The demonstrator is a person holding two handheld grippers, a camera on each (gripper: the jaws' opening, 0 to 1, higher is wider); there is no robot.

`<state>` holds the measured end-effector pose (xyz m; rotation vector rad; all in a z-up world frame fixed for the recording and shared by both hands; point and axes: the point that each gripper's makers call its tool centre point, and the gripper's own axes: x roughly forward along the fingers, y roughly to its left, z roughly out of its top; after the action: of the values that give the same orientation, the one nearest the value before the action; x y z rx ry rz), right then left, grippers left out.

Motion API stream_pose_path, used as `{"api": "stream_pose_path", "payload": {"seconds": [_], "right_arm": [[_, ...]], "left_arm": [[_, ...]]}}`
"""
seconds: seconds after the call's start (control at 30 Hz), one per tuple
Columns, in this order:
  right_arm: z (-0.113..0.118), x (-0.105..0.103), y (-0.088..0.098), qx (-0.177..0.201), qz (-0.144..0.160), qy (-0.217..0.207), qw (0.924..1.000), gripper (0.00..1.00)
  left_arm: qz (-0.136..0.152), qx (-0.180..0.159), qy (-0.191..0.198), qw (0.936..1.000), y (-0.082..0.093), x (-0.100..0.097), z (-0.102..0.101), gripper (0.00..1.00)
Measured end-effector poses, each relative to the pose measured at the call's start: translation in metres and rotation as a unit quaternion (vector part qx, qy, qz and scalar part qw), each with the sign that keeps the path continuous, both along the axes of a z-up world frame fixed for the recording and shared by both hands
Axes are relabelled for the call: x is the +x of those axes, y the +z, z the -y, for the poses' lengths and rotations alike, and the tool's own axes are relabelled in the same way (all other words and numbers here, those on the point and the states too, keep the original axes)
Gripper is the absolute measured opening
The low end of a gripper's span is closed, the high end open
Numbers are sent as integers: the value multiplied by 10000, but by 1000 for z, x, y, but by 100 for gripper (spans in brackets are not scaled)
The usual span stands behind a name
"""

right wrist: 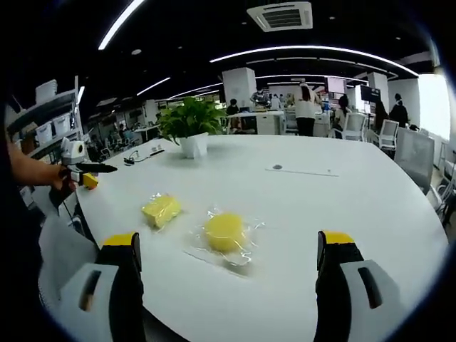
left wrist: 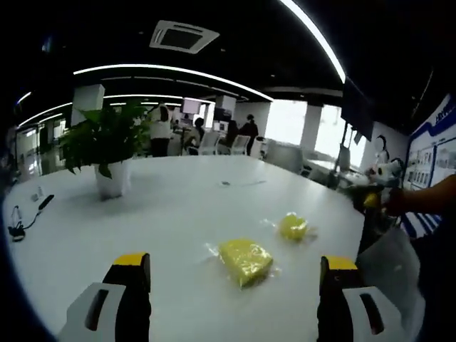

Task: Compare the silicone blocks by pressing each to a similar depth, holding the contact briefly, and releasing to observe deformation and rebound differences across the visible hardness samples.

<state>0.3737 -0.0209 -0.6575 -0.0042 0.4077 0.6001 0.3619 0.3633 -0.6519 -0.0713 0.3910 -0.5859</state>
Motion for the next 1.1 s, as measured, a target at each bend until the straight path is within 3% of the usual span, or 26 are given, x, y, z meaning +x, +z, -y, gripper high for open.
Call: {"api": "stream_pose_path", "payload": {"seconds": [0.13, 0.23, 0.3, 0.33, 0.47, 0.6, 0.73, 0.97, 1.1], "right_arm": [[6, -2, -5, -30, -43, 13, 10000, 96], [10, -5, -11, -17, -171, -9, 9999, 96], [10, -7, -11, -27, -181, 14, 9998, 96], [11, -8, -10, -39, -173, 18, 9998, 96], [18, -4, -3, -45, -51, 46, 10000, 96], [24, -2, -7, -11, -162, 99, 9998, 96], [28, -4, -5, -39, -190, 175, 9997, 96], [39, -2, -21, -35, -380, 248, 9990, 96], [46, -1, -30, -33, -412, 404, 9983, 96]], "left_arm": [[149, -94, -66, 9998, 19, -6, 9, 100], [200, 110, -208, 9995, 19, -8, 20, 100], [195, -28, -178, 9996, 19, -8, 24, 100], [170, -166, -123, 9996, 18, -8, 25, 100], [77, -41, -131, 9999, 4, -15, 26, 100], [38, -168, 99, 9998, 4, -13, 23, 100], [76, 6, -19, 10000, 3, -14, 36, 100], [-67, -9, -6, 10000, -4, -12, 49, 100], [-149, 320, 96, 9993, -7, -17, 48, 100]]}}
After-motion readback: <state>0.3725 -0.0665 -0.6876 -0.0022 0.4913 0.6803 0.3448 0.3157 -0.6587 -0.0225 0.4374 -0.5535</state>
